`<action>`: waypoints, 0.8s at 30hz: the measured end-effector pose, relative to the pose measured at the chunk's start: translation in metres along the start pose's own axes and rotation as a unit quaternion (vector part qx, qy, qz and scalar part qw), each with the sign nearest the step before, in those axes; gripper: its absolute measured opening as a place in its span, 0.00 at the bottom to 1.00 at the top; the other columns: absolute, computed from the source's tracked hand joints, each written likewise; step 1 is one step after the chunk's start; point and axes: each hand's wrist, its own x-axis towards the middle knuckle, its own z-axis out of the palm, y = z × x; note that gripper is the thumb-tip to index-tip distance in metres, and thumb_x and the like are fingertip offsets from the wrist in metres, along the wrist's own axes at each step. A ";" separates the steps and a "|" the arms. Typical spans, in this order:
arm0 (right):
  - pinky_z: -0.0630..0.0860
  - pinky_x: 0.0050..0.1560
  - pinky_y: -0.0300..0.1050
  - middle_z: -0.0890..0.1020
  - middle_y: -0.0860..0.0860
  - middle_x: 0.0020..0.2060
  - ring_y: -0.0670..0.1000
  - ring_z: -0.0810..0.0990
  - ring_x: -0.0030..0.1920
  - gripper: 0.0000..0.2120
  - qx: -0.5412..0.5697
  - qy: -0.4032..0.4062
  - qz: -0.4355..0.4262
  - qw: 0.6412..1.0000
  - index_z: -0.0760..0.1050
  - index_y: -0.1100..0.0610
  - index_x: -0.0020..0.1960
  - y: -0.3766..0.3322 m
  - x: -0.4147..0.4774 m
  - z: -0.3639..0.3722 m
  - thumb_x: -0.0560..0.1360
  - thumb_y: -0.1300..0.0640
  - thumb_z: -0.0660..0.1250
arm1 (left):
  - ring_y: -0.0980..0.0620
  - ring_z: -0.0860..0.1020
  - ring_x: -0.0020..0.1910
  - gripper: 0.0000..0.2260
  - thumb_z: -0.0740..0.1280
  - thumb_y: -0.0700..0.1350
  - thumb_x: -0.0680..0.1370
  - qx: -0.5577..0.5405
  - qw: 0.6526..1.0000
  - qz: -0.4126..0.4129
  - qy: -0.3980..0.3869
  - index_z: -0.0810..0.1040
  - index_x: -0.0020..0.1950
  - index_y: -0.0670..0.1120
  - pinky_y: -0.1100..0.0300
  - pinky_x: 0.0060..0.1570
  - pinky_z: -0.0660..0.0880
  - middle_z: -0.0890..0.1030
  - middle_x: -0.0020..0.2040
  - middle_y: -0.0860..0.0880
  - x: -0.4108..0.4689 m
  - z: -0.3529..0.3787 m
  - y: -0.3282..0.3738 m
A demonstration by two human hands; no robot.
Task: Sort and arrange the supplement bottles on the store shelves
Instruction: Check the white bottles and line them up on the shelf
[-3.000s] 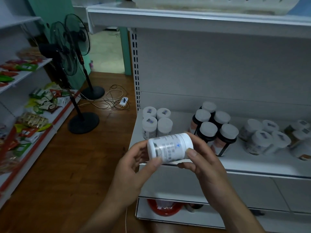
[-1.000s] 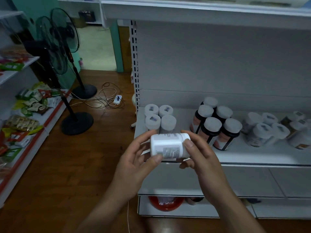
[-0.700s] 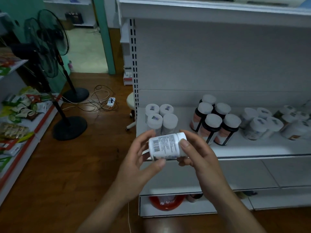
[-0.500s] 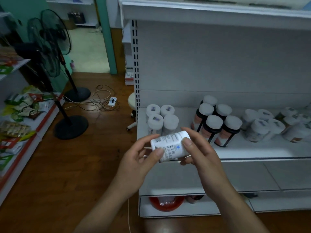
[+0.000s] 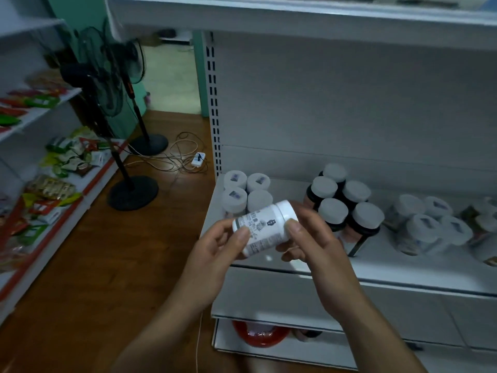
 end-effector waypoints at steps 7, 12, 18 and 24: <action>0.76 0.38 0.37 0.84 0.45 0.48 0.45 0.81 0.40 0.17 -0.001 0.034 0.011 0.999 0.79 0.46 0.57 0.007 0.008 -0.012 0.69 0.45 0.70 | 0.64 0.77 0.58 0.22 0.69 0.62 0.74 0.088 0.996 -0.005 0.005 0.70 0.66 0.63 0.63 0.52 0.77 0.77 0.58 0.68 -0.005 0.019 -0.015; 0.79 0.42 0.41 0.83 0.44 0.48 0.48 0.82 0.45 0.19 -0.060 0.029 -0.003 0.998 0.78 0.44 0.59 0.015 0.014 0.001 0.69 0.43 0.73 | 0.64 0.72 0.62 0.30 0.71 0.61 0.68 0.275 0.960 0.055 0.010 0.66 0.68 0.67 0.59 0.56 0.76 0.70 0.61 0.68 0.002 0.010 -0.015; 0.79 0.42 0.42 0.81 0.38 0.49 0.45 0.81 0.42 0.21 -0.156 0.052 -0.020 0.986 0.77 0.41 0.58 0.012 0.031 0.033 0.70 0.32 0.67 | 0.62 0.75 0.60 0.25 0.74 0.57 0.68 0.210 0.976 -0.003 0.057 0.70 0.62 0.68 0.58 0.55 0.77 0.76 0.60 0.64 0.002 -0.028 -0.029; 0.74 0.45 0.42 0.78 0.44 0.58 0.47 0.80 0.40 0.18 -0.405 0.118 -0.092 0.902 0.76 0.49 0.62 0.024 0.072 0.057 0.74 0.44 0.70 | 0.72 0.74 0.54 0.25 0.76 0.43 0.71 0.128 0.984 -0.075 0.102 0.69 0.62 0.59 0.78 0.42 0.71 0.76 0.56 0.64 0.004 -0.056 -0.051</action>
